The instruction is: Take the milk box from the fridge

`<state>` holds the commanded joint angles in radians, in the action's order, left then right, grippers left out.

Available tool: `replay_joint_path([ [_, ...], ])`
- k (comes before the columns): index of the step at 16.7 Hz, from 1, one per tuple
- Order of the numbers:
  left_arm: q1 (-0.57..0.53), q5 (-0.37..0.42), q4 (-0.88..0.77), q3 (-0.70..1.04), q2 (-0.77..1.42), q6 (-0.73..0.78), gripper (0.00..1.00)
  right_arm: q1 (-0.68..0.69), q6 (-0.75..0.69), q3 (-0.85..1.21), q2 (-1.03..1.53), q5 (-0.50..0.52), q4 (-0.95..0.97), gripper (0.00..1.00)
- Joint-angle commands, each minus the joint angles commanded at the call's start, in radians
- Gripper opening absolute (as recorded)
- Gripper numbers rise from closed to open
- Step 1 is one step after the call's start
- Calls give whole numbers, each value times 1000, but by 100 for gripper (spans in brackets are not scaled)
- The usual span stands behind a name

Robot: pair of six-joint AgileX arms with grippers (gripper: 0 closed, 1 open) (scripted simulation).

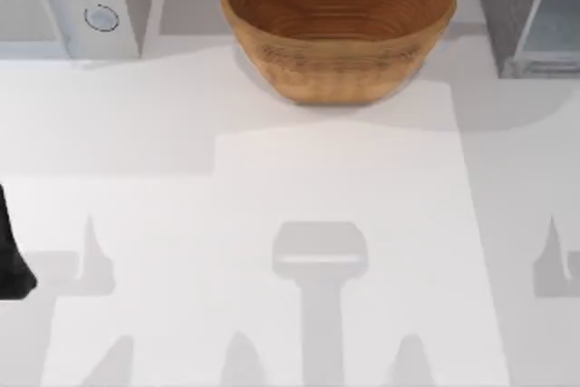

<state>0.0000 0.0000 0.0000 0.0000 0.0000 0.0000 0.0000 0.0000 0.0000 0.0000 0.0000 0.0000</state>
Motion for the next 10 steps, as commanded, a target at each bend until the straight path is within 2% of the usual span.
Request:
replay_joint_path([
  [5,0,0,0,0,0,0,100,-24,0,11,61,-23,63,100],
  [10,0,0,0,0,0,0,100,-129,2,53,372,-116,368,100],
])
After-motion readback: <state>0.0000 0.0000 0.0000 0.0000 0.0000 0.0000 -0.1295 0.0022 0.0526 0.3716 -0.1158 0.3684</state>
